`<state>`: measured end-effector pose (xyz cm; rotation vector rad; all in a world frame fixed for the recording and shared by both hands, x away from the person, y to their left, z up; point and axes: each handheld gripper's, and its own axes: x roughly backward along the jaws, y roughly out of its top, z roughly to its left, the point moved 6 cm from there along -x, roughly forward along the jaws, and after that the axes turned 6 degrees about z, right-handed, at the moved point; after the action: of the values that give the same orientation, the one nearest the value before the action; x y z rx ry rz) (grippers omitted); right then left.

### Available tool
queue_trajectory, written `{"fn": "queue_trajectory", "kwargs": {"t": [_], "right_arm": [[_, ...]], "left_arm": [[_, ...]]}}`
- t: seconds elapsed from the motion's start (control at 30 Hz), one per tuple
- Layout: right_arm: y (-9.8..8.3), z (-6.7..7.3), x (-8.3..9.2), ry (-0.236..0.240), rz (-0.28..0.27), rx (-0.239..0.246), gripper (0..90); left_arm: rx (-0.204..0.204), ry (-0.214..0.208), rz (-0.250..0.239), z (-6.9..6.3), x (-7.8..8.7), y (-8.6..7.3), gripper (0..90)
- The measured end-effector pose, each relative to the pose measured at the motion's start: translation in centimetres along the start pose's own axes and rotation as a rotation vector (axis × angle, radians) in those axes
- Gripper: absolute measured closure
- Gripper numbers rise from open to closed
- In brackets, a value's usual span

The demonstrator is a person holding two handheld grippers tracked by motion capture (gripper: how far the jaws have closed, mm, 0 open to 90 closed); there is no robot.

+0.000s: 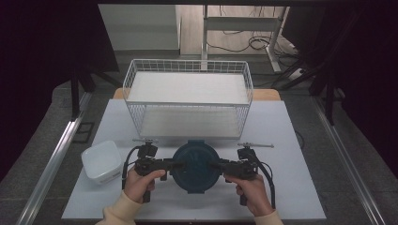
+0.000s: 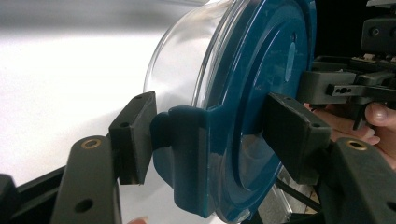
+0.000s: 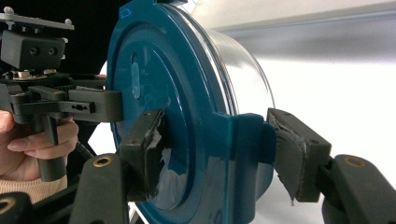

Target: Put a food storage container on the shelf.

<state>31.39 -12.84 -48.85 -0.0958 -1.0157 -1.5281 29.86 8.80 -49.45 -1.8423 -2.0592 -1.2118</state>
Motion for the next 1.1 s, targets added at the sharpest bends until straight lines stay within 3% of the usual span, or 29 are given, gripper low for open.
{"fn": "queue_trajectory", "kwargs": {"t": [0.2,0.67,1.1], "right_arm": [[0.7,0.4,0.7,-0.009,-0.013,0.010,39.5],[4.0,2.8,2.9,-0.009,-0.058,0.072,40.3],[6.7,4.3,4.0,-0.012,-0.083,0.105,40.6]], "left_arm": [[-0.004,-0.012,-0.006,-0.6,0.3,0.8,35.9],[-0.064,-0.005,-0.055,-2.9,3.0,3.9,36.0],[-0.084,-0.012,-0.079,-3.9,4.7,6.3,36.1]]}}
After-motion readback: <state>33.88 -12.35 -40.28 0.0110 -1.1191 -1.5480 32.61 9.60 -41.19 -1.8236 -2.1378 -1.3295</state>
